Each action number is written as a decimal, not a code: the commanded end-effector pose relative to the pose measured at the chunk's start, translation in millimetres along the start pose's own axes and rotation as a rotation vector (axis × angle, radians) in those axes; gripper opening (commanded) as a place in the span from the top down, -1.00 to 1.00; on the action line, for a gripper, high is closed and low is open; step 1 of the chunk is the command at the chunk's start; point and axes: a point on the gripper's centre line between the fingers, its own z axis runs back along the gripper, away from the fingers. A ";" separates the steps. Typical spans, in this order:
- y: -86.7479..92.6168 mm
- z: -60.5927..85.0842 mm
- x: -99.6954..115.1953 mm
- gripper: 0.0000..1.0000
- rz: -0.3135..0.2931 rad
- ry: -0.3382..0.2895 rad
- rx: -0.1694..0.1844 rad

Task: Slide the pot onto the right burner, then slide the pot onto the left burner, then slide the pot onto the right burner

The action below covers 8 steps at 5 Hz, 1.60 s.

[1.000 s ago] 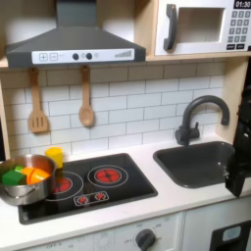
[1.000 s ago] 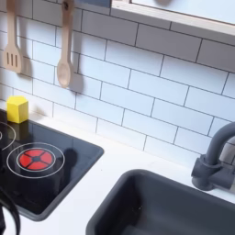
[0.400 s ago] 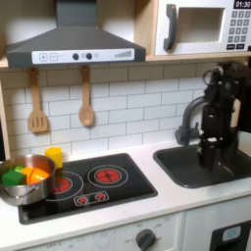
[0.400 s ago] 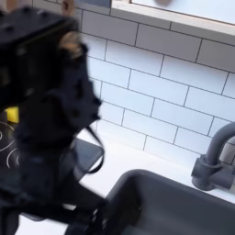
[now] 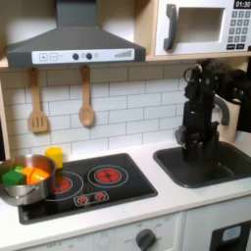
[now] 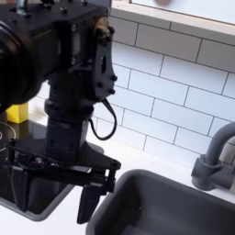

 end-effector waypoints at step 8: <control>75.1 -10.2 82.7 -1.00 -0.043 -0.345 -0.271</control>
